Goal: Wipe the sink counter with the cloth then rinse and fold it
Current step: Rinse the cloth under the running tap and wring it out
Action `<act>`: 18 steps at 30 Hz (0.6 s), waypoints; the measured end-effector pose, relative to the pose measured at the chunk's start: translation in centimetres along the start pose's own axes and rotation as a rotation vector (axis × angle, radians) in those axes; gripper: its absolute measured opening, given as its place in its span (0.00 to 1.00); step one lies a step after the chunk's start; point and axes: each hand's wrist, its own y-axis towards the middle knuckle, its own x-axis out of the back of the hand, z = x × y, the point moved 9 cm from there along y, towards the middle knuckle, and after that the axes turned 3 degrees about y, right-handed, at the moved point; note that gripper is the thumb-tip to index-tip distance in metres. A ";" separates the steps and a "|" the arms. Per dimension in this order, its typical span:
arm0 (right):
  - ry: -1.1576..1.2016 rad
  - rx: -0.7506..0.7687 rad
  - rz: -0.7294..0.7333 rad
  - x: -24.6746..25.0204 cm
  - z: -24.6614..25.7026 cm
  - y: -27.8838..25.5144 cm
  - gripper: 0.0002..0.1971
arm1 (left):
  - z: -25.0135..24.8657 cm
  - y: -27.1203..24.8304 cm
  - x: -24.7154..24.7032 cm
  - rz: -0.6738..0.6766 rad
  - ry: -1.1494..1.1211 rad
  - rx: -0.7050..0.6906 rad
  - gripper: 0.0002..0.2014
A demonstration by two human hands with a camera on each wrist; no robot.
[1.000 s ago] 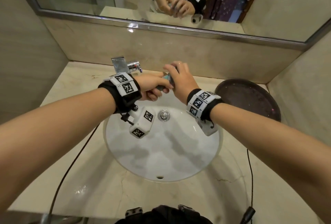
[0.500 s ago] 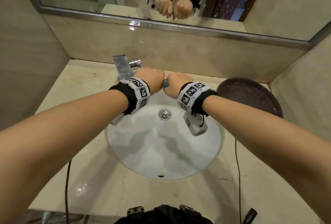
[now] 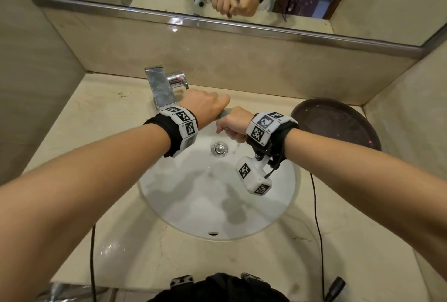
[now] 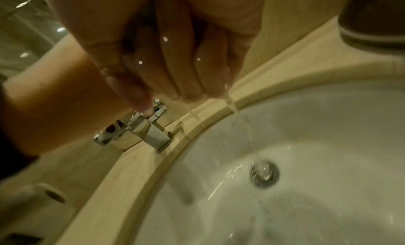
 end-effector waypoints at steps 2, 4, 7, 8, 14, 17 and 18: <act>-0.147 0.037 -0.058 0.8 0.3 0.1 0.14 | 0.0 0.0 -0.1 0.002 -0.028 0.021 0.10; -0.212 0.057 -0.096 1.3 0.5 0.3 0.13 | 0.1 0.1 -0.5 0.037 -0.098 0.055 0.11; -0.269 0.074 -0.127 2.0 0.8 0.2 0.10 | 0.2 0.0 -1.0 0.088 -0.199 0.126 0.13; -0.287 0.082 -0.129 2.1 0.8 0.1 0.08 | 0.1 0.0 -0.9 0.082 -0.183 0.127 0.13; -0.406 0.160 -0.098 1.9 0.9 -0.7 0.08 | -0.7 -0.5 -0.3 0.111 0.007 0.078 0.14; -0.436 0.188 -0.085 2.0 0.9 -0.8 0.10 | -0.9 -0.9 -0.5 0.139 -0.008 0.113 0.14; -0.452 0.189 -0.076 1.9 0.8 -0.9 0.11 | -0.9 -1.0 -0.5 0.145 -0.020 0.129 0.14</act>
